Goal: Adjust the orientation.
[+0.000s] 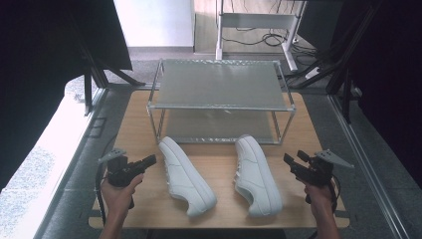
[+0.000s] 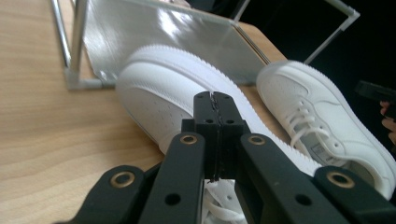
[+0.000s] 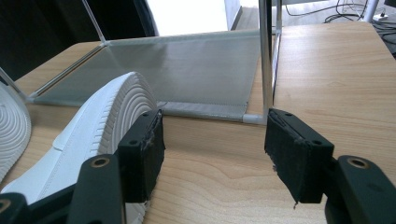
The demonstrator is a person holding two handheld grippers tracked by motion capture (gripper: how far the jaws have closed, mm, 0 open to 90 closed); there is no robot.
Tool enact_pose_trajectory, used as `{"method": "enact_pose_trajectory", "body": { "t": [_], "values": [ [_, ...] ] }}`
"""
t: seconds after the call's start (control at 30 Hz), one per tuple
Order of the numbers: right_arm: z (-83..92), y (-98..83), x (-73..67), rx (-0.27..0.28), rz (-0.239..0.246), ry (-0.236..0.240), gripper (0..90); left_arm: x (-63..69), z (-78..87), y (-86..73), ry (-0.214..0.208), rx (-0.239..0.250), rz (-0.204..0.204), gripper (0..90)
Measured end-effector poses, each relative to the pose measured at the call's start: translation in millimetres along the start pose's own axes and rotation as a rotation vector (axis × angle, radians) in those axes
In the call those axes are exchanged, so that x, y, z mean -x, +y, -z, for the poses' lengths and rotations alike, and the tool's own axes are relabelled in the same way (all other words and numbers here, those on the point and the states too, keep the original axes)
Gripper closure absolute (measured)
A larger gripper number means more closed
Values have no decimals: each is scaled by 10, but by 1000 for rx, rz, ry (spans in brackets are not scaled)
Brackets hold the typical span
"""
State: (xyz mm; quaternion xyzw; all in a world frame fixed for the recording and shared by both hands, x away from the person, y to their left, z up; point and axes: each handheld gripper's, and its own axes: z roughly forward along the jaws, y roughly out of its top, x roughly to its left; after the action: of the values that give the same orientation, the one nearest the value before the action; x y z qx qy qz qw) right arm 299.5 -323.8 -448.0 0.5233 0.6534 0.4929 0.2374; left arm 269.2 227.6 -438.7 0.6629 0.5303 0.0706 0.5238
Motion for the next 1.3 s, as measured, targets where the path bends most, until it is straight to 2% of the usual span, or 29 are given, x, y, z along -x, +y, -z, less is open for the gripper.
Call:
{"method": "enact_pose_trajectory", "body": {
  "t": [0.13,0.17,0.2,0.47,0.67,0.87,1.3],
  "values": [
    [-20,-8,-19,-10,-2,9,380,29,-157,-67,-26,-77,-2,900],
    [-24,-10,-33,-13,-4,17,378,29,-157,-67,-26,-77,-2,900],
    [-30,-12,-47,-16,-3,26,377,49,-210,-91,-32,-99,-7,900],
    [-111,-53,-95,-59,13,32,370,73,-334,-142,-38,-161,-21,900],
    [-116,-61,-116,-65,13,30,368,76,-356,-153,-35,-163,-10,900],
    [-157,-87,-142,-86,19,31,364,128,-401,-142,-28,-165,-29,900],
    [-117,-85,-98,-74,-5,25,365,216,-529,-25,-31,-187,-56,900]
  ]
}}
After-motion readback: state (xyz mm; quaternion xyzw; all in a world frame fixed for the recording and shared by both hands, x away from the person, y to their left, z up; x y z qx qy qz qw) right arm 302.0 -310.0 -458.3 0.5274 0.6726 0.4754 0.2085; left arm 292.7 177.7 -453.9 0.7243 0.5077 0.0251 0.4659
